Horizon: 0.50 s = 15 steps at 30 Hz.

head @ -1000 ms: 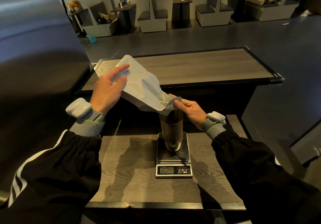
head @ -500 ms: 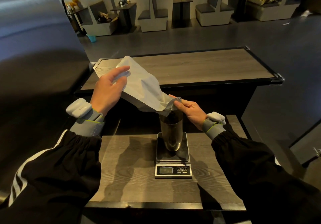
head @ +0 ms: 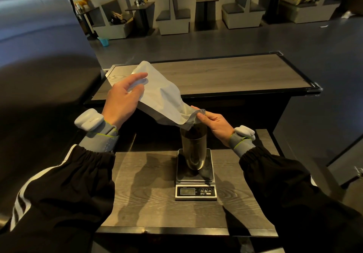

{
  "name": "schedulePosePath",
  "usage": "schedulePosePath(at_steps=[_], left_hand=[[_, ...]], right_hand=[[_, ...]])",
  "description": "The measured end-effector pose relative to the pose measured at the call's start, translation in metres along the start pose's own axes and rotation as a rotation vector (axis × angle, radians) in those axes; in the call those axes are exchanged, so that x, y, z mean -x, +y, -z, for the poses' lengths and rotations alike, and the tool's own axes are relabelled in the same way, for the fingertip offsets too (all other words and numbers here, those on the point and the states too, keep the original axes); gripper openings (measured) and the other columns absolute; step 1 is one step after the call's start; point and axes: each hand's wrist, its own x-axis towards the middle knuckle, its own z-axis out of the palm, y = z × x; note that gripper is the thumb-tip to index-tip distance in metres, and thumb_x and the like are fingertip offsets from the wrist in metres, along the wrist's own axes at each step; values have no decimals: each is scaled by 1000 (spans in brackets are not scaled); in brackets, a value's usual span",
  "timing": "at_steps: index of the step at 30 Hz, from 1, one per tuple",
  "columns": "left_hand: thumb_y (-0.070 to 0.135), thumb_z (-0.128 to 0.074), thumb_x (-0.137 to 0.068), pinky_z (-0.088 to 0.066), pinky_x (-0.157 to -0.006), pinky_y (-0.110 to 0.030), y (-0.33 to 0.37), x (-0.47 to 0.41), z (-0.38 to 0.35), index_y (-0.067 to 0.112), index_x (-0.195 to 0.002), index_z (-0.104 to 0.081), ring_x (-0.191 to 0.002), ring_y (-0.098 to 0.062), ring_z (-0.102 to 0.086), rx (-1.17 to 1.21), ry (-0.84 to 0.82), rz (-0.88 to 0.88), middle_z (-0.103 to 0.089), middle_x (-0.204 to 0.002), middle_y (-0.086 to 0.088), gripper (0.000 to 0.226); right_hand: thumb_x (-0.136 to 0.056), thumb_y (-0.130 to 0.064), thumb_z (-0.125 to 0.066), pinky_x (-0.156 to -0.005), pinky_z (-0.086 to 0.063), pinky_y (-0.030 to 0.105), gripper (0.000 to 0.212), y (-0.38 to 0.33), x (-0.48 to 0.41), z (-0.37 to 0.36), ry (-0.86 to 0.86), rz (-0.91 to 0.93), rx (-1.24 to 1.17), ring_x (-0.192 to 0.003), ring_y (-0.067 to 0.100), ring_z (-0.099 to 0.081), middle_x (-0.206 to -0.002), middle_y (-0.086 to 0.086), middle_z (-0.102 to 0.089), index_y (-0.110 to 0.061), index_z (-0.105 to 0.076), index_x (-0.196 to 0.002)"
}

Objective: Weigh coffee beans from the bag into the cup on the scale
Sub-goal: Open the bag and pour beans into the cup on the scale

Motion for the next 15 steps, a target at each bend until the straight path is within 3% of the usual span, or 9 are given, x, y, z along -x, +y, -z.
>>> schedulePosePath(at_steps=[15], left_hand=[[20,-47,-97,-33,-100,-31,-6,-5,2,34,-125,-58,-130,-12,-38,-13,-2,-27,-52,-138,6,33]], right_hand=[[-96,-25,-48,-90,-40,8,36,-1,0,0,-4,3,17,-114,-7,-48,-127,-19,-53,-15,-55,-130]])
